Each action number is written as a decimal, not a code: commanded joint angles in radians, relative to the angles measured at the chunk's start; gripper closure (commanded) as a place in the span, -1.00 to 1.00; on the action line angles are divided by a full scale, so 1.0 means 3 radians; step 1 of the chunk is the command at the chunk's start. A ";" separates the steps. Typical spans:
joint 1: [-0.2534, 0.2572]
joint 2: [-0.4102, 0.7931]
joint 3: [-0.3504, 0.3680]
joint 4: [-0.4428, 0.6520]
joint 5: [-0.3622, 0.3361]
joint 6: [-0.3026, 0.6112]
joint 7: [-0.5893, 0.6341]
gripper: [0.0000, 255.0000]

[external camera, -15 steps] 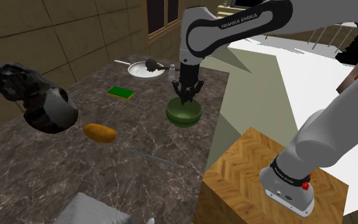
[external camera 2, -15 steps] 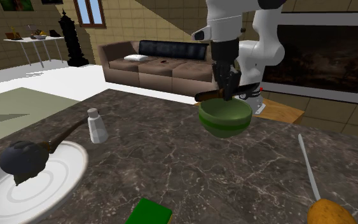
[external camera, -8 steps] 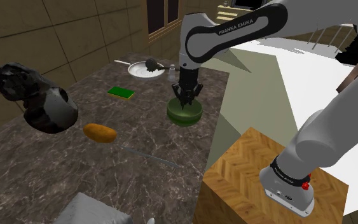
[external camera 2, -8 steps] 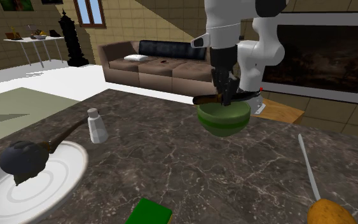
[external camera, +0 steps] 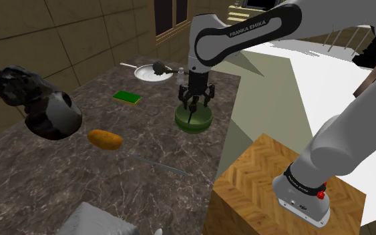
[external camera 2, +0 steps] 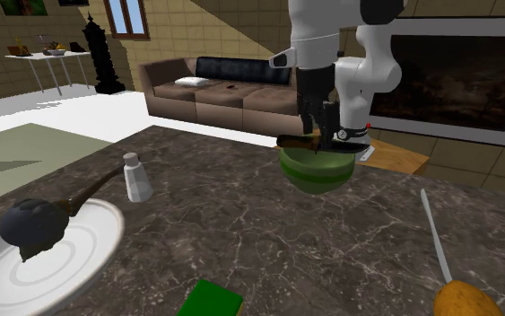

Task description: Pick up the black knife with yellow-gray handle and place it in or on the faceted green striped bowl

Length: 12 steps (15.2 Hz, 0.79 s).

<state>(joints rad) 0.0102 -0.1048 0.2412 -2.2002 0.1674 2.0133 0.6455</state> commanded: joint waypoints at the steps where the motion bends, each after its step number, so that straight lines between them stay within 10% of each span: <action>1: 0.0000 0.0000 0.0000 0.0000 0.0000 0.0000 0.0000 -1.00; 12: -0.0028 -0.0090 -0.0039 0.0335 -0.0017 -0.0428 0.0002 -1.00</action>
<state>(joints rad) 0.0019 -0.1319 0.2296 -2.0999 0.1625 1.8853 0.6459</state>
